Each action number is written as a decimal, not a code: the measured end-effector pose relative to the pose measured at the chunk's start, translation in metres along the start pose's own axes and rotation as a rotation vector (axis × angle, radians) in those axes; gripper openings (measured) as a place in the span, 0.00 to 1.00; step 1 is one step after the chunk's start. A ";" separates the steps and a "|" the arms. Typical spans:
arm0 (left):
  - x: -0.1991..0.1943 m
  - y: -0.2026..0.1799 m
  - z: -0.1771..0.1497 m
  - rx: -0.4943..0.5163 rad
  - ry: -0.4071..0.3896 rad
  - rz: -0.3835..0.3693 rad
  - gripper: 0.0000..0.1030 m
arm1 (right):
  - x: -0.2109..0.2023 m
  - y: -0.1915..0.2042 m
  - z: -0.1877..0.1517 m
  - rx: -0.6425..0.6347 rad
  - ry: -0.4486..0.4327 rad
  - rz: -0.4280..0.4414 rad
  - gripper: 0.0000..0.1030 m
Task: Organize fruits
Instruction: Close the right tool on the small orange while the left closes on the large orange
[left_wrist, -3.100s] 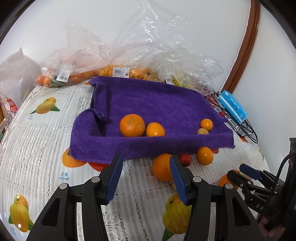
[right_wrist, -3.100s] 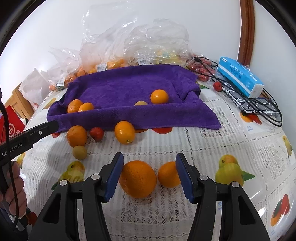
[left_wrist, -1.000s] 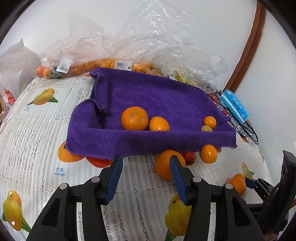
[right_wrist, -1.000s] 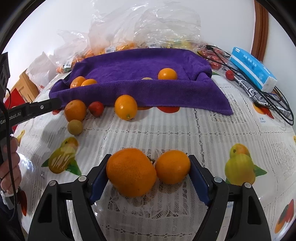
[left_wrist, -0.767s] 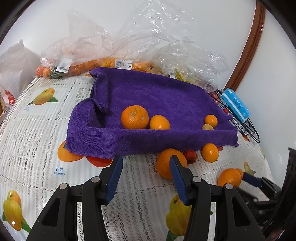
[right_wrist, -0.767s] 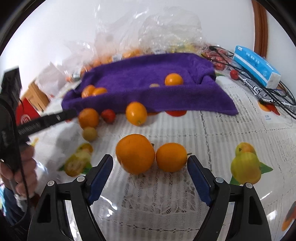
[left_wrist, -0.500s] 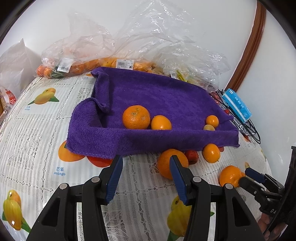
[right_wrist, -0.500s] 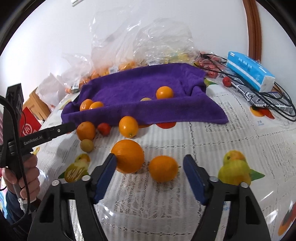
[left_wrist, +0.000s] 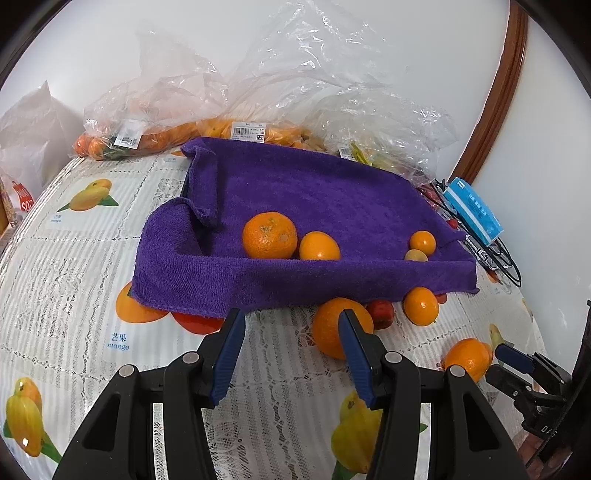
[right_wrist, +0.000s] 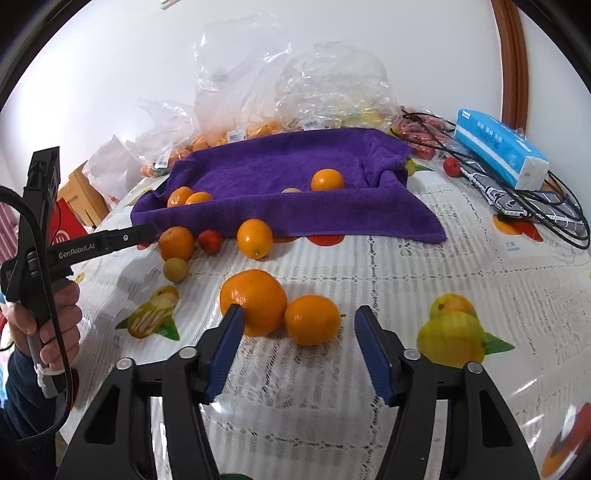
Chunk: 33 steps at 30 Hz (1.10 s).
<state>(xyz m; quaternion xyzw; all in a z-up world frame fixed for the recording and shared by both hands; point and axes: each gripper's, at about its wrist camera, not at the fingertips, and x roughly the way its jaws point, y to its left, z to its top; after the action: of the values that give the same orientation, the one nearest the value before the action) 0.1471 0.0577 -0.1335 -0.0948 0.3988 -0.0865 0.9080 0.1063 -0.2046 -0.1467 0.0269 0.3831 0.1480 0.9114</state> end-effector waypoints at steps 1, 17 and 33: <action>0.000 -0.001 0.000 0.002 -0.001 0.001 0.49 | -0.002 -0.002 -0.002 0.000 -0.002 -0.003 0.53; -0.010 -0.013 -0.012 0.039 0.021 -0.014 0.49 | 0.027 0.001 0.002 -0.028 0.067 -0.099 0.38; 0.023 -0.037 0.000 0.036 0.114 0.018 0.49 | 0.017 -0.008 0.002 -0.029 0.025 -0.122 0.33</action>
<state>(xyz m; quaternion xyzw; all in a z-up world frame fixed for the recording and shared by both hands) 0.1589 0.0171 -0.1410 -0.0697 0.4489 -0.0908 0.8862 0.1212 -0.2072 -0.1579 -0.0118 0.3933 0.0979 0.9141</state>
